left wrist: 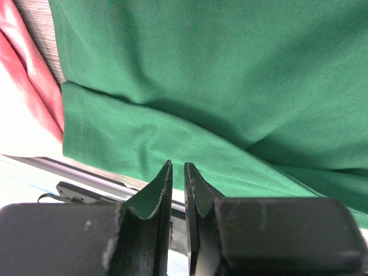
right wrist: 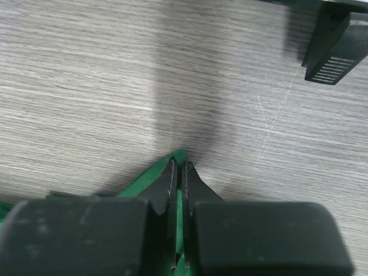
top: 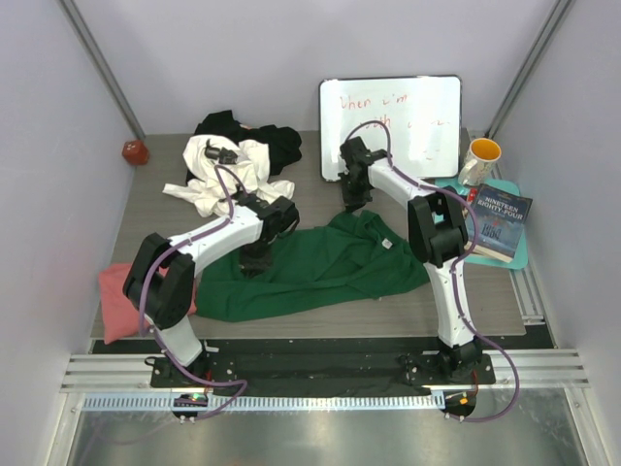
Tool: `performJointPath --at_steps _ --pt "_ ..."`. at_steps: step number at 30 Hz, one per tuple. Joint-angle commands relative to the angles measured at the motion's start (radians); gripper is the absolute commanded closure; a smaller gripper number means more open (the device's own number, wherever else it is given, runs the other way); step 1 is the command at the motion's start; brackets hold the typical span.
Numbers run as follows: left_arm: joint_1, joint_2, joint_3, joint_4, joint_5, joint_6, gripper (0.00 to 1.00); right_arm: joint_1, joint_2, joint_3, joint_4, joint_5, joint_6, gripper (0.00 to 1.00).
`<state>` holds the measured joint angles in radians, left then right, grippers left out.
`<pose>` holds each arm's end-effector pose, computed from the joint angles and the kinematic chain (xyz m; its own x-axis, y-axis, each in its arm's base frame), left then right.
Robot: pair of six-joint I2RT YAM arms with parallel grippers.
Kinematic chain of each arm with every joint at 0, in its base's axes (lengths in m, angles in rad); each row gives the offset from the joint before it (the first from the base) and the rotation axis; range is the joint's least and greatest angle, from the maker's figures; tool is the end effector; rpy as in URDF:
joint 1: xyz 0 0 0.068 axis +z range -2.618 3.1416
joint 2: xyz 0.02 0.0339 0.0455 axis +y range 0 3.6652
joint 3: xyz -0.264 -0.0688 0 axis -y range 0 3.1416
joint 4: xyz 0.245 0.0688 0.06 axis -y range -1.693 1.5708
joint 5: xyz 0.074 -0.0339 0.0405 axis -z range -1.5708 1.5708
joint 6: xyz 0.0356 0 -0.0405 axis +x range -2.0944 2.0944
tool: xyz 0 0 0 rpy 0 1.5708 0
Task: Fold and stack the t-shirts
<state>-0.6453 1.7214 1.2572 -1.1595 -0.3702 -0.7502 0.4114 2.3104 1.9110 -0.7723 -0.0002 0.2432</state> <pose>0.2473 -0.1701 0.2114 -0.9763 -0.0606 -0.2076 -0.1226 0.9459 0.3004 0.4487 0.1958 0.1675 -0.9160 -0.1369 -0.3771 -0.1848 0.9783 0.0938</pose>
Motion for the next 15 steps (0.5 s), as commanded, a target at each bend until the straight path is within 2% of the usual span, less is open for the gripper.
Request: performJointPath --at_steps 1,8,15 --pt "0.007 -0.003 0.002 0.017 -0.003 0.008 0.86 0.003 -0.008 -0.027 0.005 0.066 0.014 0.99" --pt "0.009 -0.003 0.001 0.02 -0.012 0.003 0.87 0.003 -0.123 -0.09 0.068 0.186 0.018 0.99" --pt "0.016 -0.008 -0.004 0.023 -0.021 0.005 0.87 -0.003 -0.239 -0.055 0.082 0.327 -0.007 0.99"
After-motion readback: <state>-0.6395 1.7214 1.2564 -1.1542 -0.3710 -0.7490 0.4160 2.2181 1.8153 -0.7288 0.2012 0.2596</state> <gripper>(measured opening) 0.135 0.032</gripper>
